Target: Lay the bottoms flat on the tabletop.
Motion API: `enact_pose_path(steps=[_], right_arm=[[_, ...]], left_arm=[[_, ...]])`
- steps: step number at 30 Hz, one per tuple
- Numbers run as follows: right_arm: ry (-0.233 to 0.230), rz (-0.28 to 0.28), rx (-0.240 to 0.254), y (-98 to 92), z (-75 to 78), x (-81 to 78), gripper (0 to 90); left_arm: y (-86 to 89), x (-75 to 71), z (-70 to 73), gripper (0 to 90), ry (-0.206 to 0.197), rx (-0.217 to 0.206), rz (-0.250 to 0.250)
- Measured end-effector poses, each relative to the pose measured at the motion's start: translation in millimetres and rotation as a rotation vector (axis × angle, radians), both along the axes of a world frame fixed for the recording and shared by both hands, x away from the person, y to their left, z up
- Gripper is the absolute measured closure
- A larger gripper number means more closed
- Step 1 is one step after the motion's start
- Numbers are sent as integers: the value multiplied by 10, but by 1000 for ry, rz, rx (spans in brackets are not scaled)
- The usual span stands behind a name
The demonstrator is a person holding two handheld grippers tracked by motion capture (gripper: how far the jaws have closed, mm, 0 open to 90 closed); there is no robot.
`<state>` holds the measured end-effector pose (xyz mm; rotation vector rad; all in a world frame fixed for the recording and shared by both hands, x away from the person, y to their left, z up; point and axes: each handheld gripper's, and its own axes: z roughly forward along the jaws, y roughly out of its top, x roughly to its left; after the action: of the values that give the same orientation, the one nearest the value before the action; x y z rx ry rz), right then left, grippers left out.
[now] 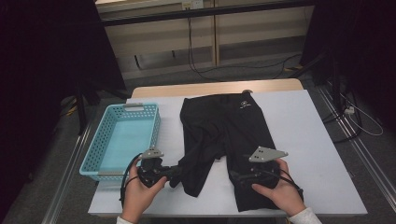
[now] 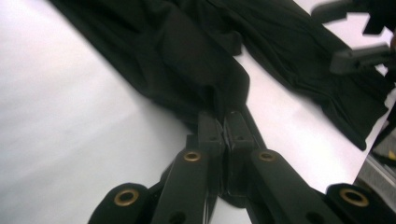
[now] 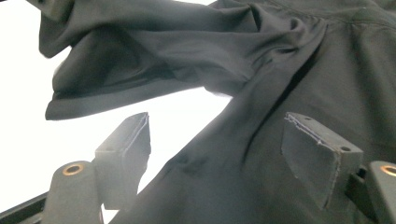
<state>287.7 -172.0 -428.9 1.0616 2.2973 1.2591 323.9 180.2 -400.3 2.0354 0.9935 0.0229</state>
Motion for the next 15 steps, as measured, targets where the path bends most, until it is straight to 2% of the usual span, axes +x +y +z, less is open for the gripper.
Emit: enact_pose_path(steps=[6, 11, 15], right_arm=[[-4, 26, -11, 100, -8, -15, 247], [-8, 48, -18, 220, -12, -12, 247], [1, 78, -23, 368, -41, -4, 256]], left_arm=[[136, 9, 16, 879, 26, -12, 47], [136, 11, -19, 878, 38, 11, 56], [129, 17, -54, 876, 27, 21, 78]])
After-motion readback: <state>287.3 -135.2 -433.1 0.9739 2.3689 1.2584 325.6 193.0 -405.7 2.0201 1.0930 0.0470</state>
